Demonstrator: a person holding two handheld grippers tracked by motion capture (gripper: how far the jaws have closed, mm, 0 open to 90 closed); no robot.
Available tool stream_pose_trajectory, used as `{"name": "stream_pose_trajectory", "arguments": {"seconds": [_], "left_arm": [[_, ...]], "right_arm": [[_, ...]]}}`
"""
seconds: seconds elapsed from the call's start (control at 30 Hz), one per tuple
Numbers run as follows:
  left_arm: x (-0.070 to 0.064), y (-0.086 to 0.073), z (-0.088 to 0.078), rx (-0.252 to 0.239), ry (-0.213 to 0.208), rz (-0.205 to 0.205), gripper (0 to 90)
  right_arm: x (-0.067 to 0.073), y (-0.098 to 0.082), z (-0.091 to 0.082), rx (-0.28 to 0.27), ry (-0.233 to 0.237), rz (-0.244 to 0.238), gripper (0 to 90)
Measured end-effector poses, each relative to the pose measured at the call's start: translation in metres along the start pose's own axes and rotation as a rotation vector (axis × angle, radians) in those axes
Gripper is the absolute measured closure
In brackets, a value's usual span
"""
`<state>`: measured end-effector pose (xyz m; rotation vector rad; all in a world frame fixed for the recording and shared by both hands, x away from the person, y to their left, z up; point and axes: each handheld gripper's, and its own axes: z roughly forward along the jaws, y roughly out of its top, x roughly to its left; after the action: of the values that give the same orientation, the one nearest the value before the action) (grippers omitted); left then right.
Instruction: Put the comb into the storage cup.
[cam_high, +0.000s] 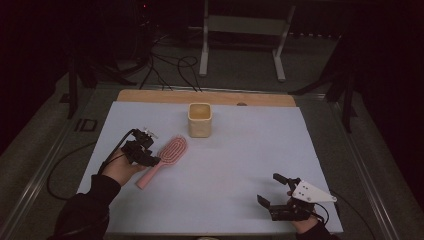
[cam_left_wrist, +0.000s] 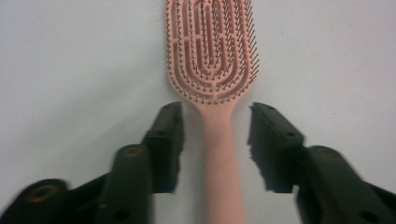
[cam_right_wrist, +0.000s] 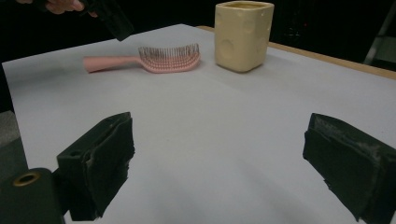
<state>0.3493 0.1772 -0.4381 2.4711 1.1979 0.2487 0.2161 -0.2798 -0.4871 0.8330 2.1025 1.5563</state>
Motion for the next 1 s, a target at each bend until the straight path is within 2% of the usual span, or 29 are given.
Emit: {"name": "stream_pose_trajectory", "arguments": {"seconds": [0.07, 0.33, 0.43, 0.63, 1.0], "left_arm": [[0.0, 0.001, 0.0, 0.008, -0.005, -0.001, 48.7], [-0.006, 0.005, 0.01, 0.064, 0.024, -0.011, 14.4], [-0.007, 0.006, 0.012, 0.063, -0.001, -0.019, 1.9], [-0.006, 0.007, 0.018, 0.088, -0.025, -0.019, 0.3], [0.003, 0.002, 0.035, 0.135, -0.075, -0.071, 0.3]], "right_arm": [[0.0, 0.0, 0.0, 0.002, 0.001, 0.001, 8.6], [0.001, 0.0, 0.001, 0.004, 0.005, -0.006, 8.6], [0.001, -0.001, 0.001, 0.008, 0.005, -0.004, 8.6], [0.001, -0.001, 0.001, 0.007, 0.005, -0.007, 8.6], [0.001, -0.001, 0.002, 0.009, 0.008, -0.007, 8.6]]}}
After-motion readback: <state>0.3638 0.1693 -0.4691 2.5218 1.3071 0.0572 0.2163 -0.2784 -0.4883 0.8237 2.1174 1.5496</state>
